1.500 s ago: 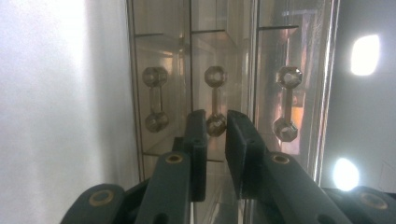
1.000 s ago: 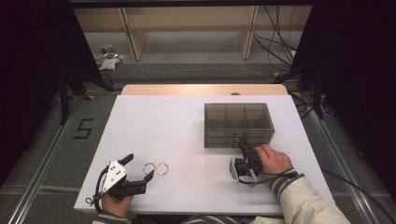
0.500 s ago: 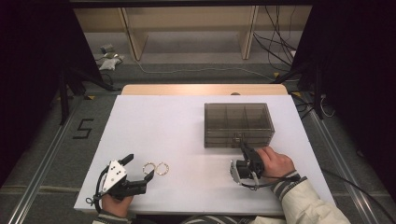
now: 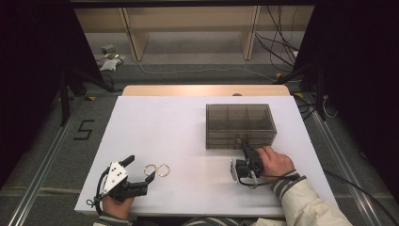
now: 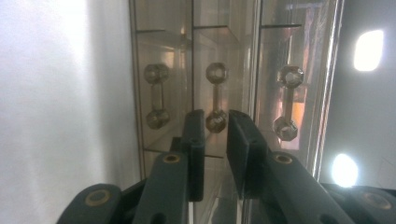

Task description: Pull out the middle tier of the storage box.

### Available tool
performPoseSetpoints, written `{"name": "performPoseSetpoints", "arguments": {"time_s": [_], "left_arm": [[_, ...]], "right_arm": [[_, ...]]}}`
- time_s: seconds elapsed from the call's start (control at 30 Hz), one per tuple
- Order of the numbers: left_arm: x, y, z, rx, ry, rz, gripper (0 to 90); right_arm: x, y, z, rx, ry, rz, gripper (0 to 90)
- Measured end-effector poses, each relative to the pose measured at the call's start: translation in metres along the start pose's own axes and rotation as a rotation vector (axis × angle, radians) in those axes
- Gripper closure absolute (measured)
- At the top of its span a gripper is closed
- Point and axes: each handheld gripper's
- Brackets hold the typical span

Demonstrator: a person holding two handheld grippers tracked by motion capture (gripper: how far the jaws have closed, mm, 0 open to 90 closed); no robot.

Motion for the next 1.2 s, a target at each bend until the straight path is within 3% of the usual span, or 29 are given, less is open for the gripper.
{"name": "performPoseSetpoints", "arguments": {"time_s": [0.63, 0.83, 0.87, 0.9, 1.0, 1.2], "left_arm": [[0.001, 0.000, 0.000, -0.004, 0.003, -0.002, 6.0], [0.001, 0.000, 0.000, -0.006, 0.004, -0.003, 6.0], [0.001, 0.001, 0.000, -0.006, 0.005, -0.003, 6.0], [0.001, 0.001, 0.000, -0.006, 0.005, -0.003, 6.1], [0.001, 0.000, 0.000, -0.005, 0.006, -0.003, 6.0], [0.001, 0.000, 0.000, -0.007, 0.005, -0.003, 6.1]], "right_arm": [[0.004, 0.001, -0.001, 0.009, -0.026, -0.010, 80.5], [0.016, 0.001, -0.002, -0.003, 0.000, -0.015, 80.3], [0.020, 0.002, -0.002, -0.003, 0.031, -0.005, 79.6], [0.020, 0.002, -0.002, -0.003, 0.031, -0.005, 79.6], [0.023, 0.000, -0.002, -0.002, 0.078, -0.023, 69.0], [0.025, -0.003, -0.005, -0.042, 0.111, -0.015, 64.8]]}}
Point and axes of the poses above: each handheld gripper's, and its own axes: x roughly backward along the jaws, y roughly out of its top, z roughly to its left, and after that the axes turned 7 degrees about -x, right-handed
